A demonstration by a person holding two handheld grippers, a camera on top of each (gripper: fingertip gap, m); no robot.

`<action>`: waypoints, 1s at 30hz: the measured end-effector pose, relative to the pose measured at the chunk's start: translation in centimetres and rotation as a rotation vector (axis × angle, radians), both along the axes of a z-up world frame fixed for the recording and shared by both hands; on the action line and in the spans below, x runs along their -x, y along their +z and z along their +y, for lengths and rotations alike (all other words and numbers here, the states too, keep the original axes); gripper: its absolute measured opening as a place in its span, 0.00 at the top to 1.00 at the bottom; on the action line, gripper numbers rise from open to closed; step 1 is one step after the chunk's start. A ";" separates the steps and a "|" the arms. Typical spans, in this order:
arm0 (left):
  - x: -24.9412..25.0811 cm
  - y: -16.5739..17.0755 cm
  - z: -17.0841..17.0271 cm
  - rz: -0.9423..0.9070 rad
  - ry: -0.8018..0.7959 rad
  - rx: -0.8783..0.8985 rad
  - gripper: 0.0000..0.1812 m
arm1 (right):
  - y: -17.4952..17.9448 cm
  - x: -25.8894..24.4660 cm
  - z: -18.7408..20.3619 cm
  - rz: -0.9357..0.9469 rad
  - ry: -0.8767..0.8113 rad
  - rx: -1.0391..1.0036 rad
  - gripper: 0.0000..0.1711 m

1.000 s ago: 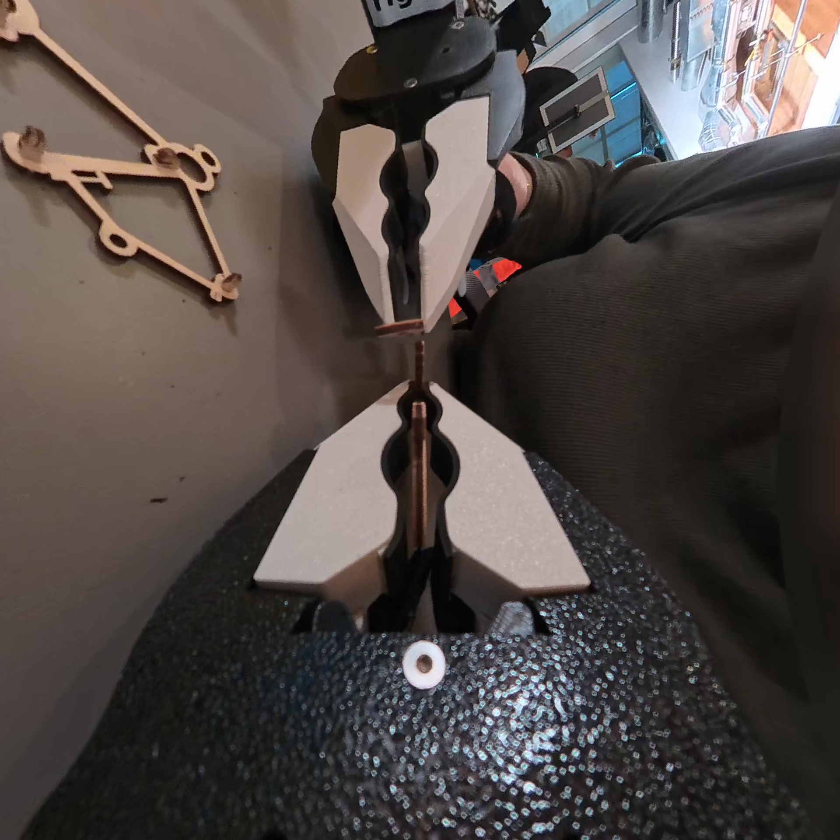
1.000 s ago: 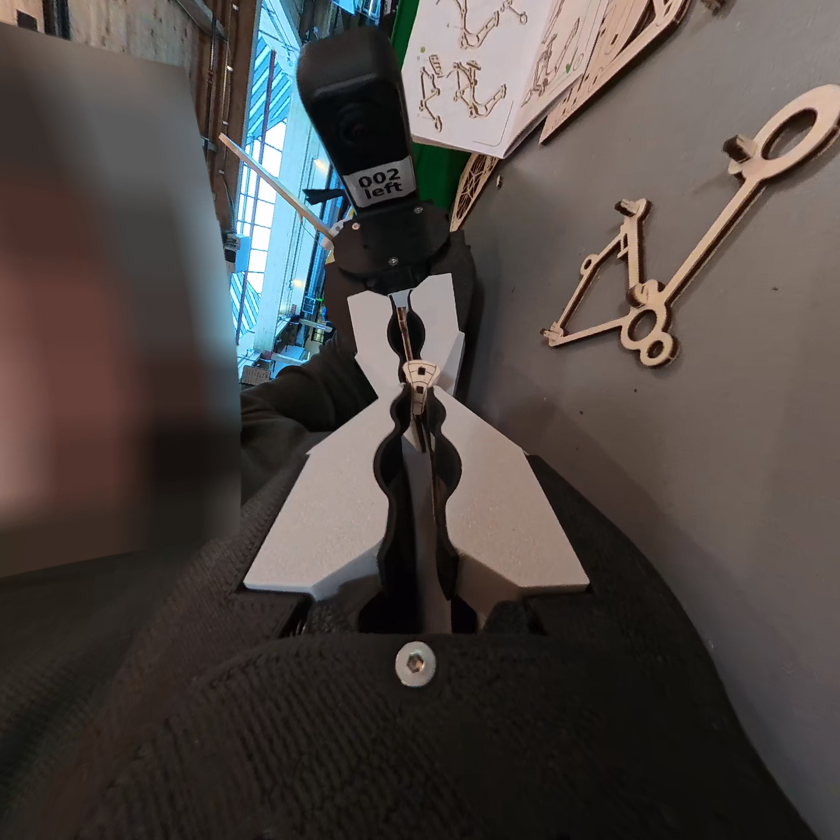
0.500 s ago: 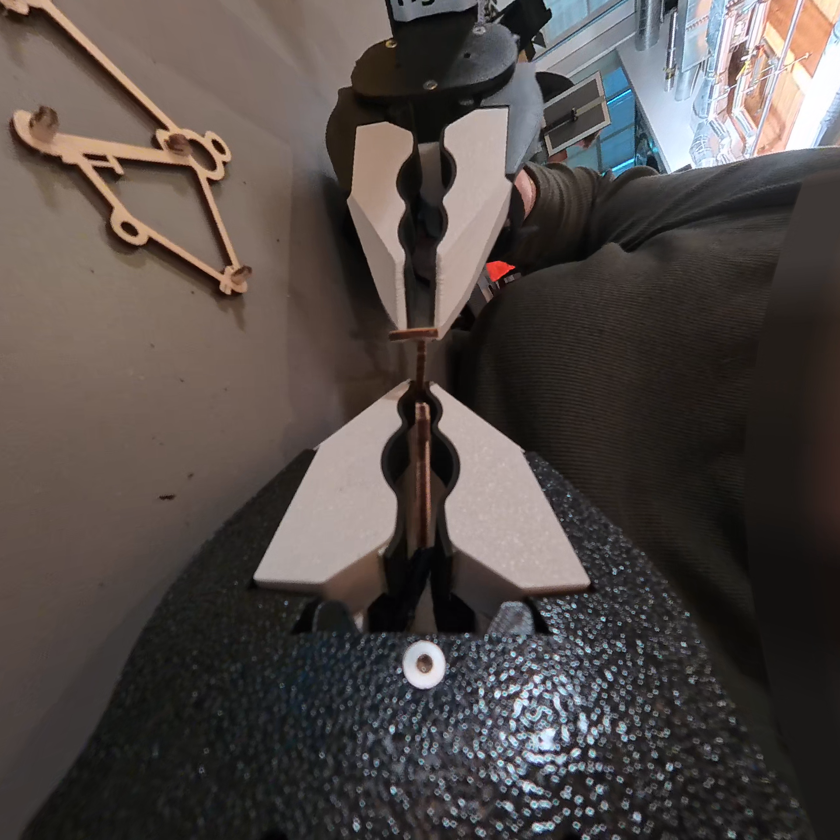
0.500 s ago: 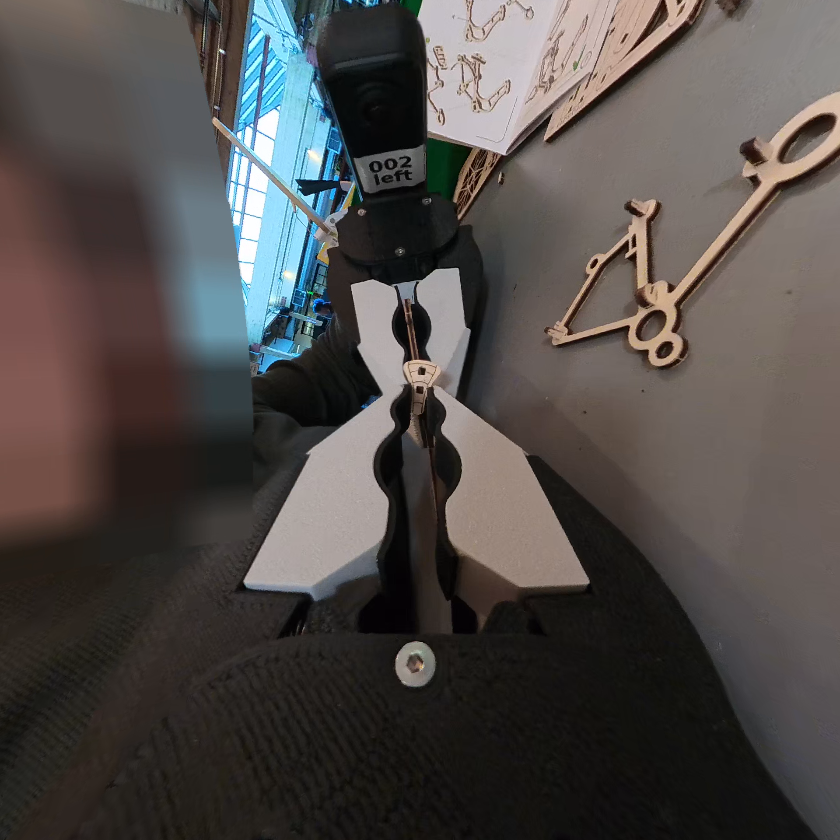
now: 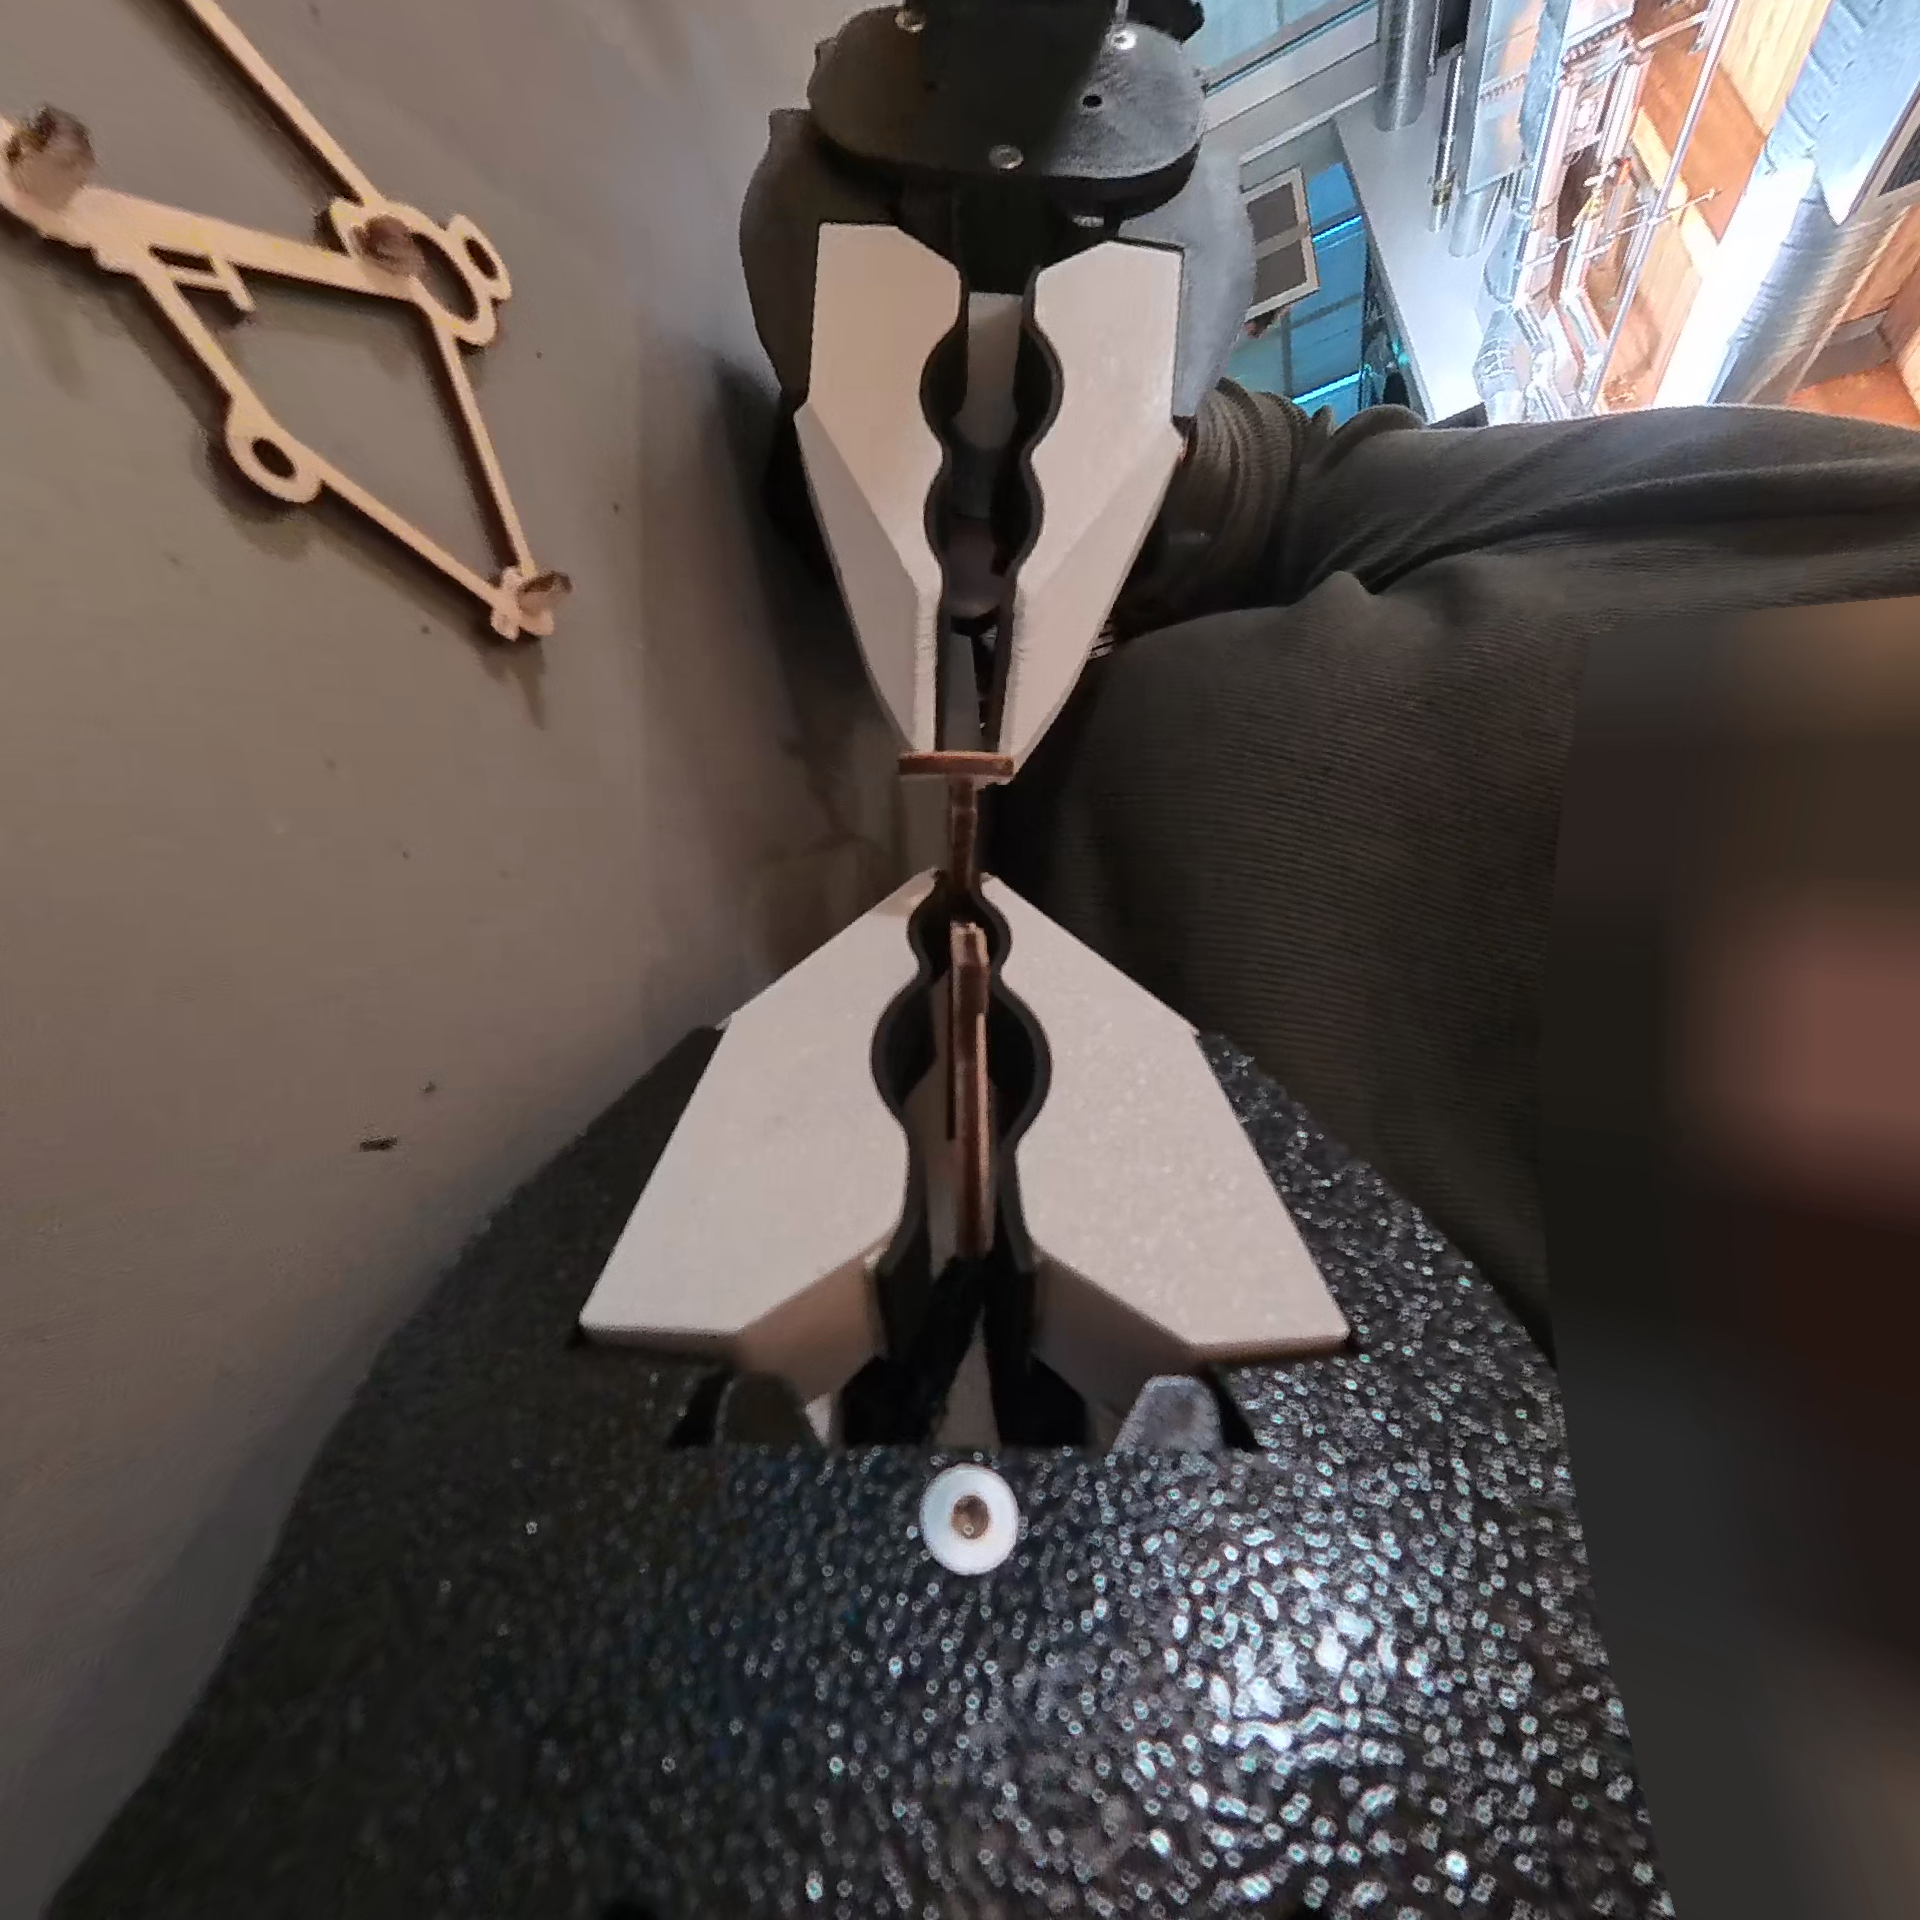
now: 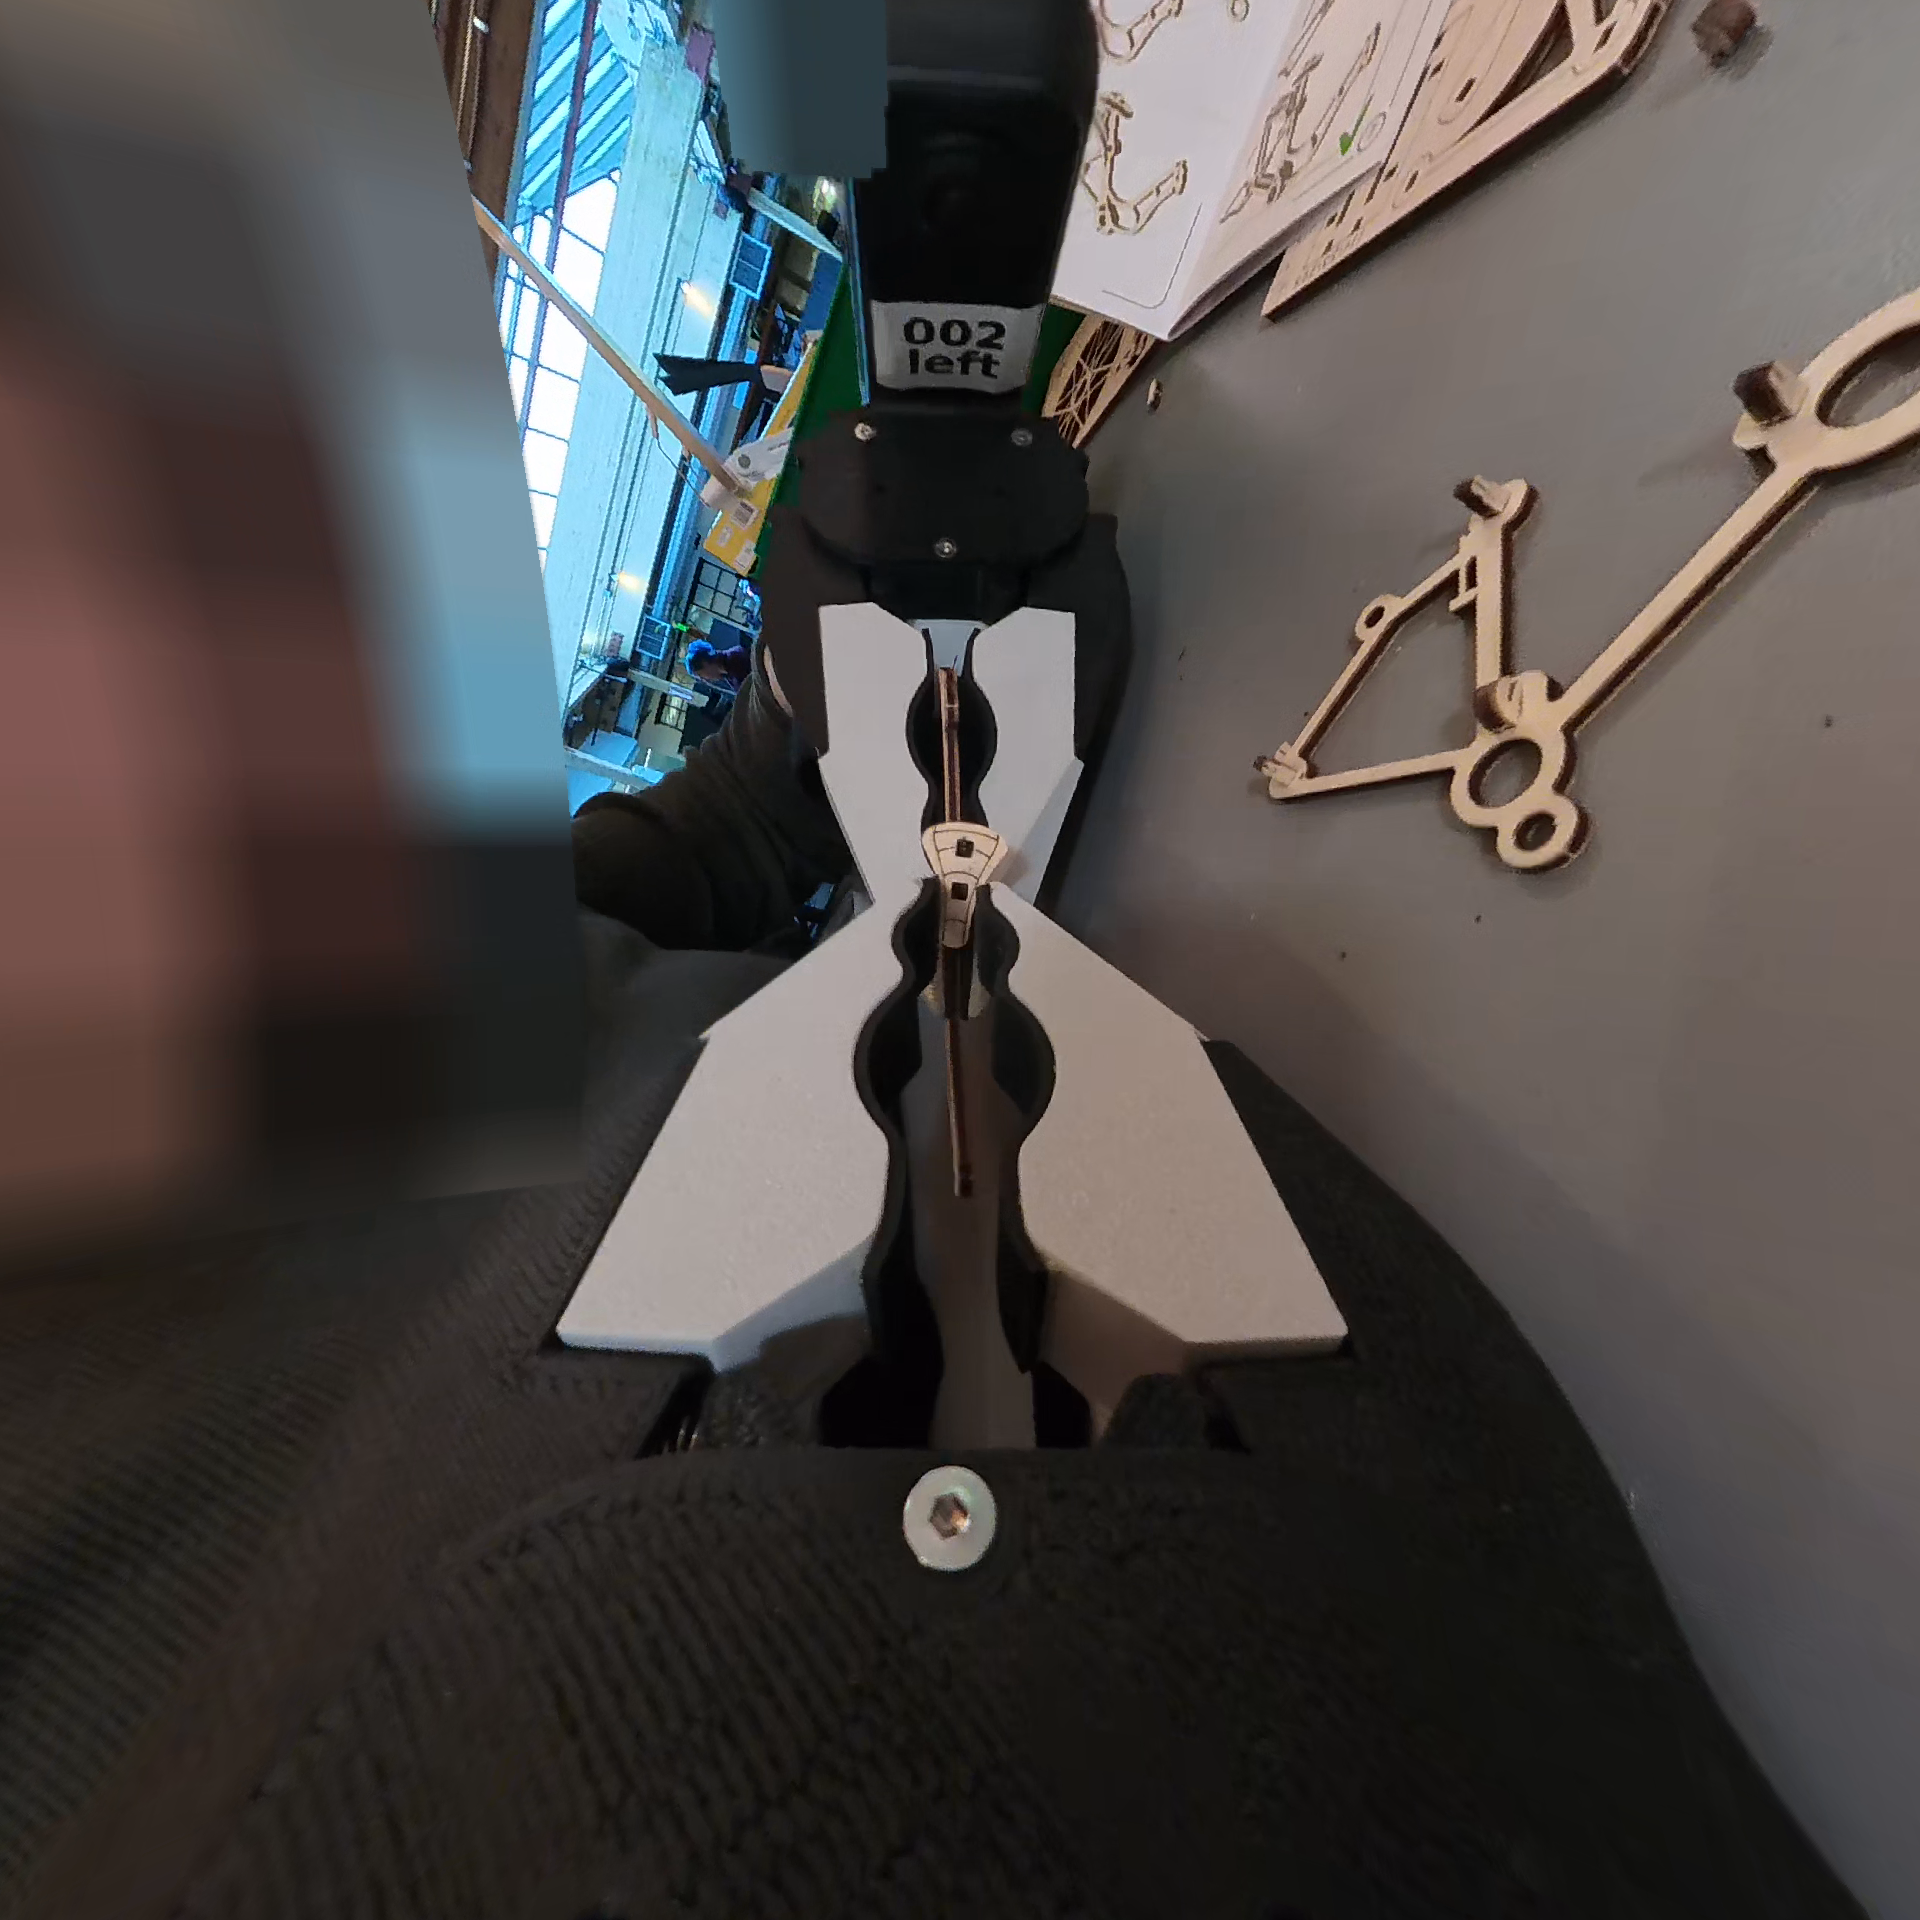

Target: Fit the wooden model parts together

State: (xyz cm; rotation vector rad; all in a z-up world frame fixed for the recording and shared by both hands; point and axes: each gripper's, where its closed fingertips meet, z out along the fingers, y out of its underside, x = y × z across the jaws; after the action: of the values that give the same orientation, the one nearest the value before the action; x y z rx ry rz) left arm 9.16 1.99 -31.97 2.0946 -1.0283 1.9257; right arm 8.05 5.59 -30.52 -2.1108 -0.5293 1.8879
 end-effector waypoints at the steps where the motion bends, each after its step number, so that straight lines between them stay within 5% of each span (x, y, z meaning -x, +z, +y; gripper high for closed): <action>1: 0.0 0.0 0.0 0.001 -0.002 0.005 1.00 | 0.0 0.0 0.0 -0.004 0.007 -0.004 0.97; 30: 0.0 -0.7 -0.8 0.051 -0.071 0.038 1.00 | -0.7 0.1 -0.8 -0.071 0.338 -0.082 0.97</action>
State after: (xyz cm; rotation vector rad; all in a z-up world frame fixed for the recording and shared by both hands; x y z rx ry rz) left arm 9.16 1.21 -32.62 2.0478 -1.0331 1.8344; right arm 7.95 4.79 -31.17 -2.1486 -1.0175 1.9224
